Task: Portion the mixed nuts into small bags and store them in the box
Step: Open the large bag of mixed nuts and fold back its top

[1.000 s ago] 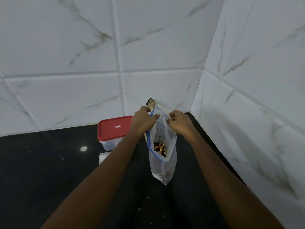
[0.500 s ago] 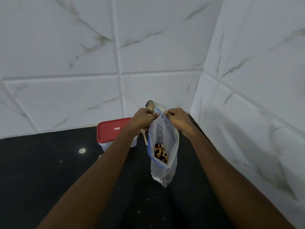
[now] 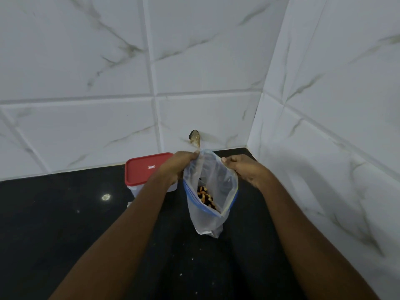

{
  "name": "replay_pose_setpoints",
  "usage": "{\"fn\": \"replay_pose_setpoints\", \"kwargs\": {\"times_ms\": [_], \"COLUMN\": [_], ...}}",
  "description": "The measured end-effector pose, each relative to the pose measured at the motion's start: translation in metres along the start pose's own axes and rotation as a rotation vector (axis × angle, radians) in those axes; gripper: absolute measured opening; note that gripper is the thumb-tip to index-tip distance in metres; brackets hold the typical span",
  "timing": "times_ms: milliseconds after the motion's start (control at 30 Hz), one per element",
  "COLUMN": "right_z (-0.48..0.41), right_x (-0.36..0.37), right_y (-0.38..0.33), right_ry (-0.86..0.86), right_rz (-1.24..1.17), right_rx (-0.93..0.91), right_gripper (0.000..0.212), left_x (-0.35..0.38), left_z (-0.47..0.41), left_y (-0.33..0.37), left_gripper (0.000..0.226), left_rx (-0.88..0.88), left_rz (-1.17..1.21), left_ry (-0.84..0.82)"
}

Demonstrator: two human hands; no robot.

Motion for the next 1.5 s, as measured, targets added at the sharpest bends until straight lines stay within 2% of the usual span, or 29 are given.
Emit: {"fn": "replay_pose_setpoints", "kwargs": {"times_ms": [133,233,267,367,467,533,633,800,900,1000,1100,1133,1233,1267,1333,1500], "right_z": [0.011,0.017,0.016,0.013,0.010,0.012,0.014,0.020,0.032,0.043,0.042,0.041,0.034,0.032,0.030,0.030], "right_x": [-0.005,0.003,0.007,0.013,0.014,0.016,0.022,0.024,0.025,0.028,0.028,0.028,0.032,0.034,0.037,0.037], "right_y": [0.004,0.000,-0.001,-0.002,-0.004,-0.004,0.004,0.014,0.017,0.018,0.018,0.019,0.025,0.028,0.033,0.040], "right_ry": [-0.004,-0.068,-0.066,-0.049,-0.069,-0.061,-0.030,0.068,0.005,-0.092,-0.059,-0.044,-0.080,-0.096,-0.105,-0.018], "right_rz": [0.094,0.081,0.068,0.001,-0.444,-0.630,-0.671,-0.624,-0.379,-0.151,-0.239,-0.375,-1.040,-1.196,-1.326,-1.428], "right_rx": [0.016,0.038,0.034,-0.011,0.011,0.035,0.036,0.005,0.016,0.041,0.014,0.012,0.090,0.107,0.117,0.122], "right_gripper": [0.025,0.044,0.045,0.023,0.018,0.019,0.020,0.018,0.016,0.022,0.011,0.009,0.014,0.016,0.020,0.021], "left_x": [-0.016,-0.023,-0.023,-0.015,-0.003,0.004,0.011,-0.008,-0.013,-0.008,-0.002,0.000,0.005,0.007,0.012,0.021], "left_z": [0.007,0.010,0.011,0.010,0.009,0.006,0.010,0.025,0.036,0.047,0.050,0.048,0.041,0.039,0.036,0.033], "left_y": [-0.002,-0.006,-0.006,-0.005,0.000,0.002,0.000,-0.014,-0.014,-0.010,-0.012,-0.013,-0.017,-0.019,-0.022,-0.028], "left_gripper": [0.040,0.024,0.020,0.022,0.020,0.018,0.018,0.030,0.029,0.019,0.011,0.010,0.012,0.013,0.015,0.019], "left_rx": [0.108,0.068,0.056,0.013,-0.075,-0.050,0.047,0.062,0.035,0.037,0.040,0.021,-0.098,-0.113,-0.105,-0.115], "left_rz": [-0.447,-0.443,-0.353,0.148,0.669,0.769,0.498,-0.220,-0.353,-0.351,-0.057,0.150,0.872,1.014,1.105,1.265], "left_ry": [0.131,0.102,0.075,0.010,-0.069,-0.055,0.000,0.035,0.029,-0.032,-0.066,-0.074,-0.104,-0.099,-0.094,-0.078]}}
Point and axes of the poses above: each hand's wrist, its own z-axis away from the middle knuckle, its own x-axis out of the palm, y = z × x, the point moved 1 cm from there along -z, towards the middle knuckle
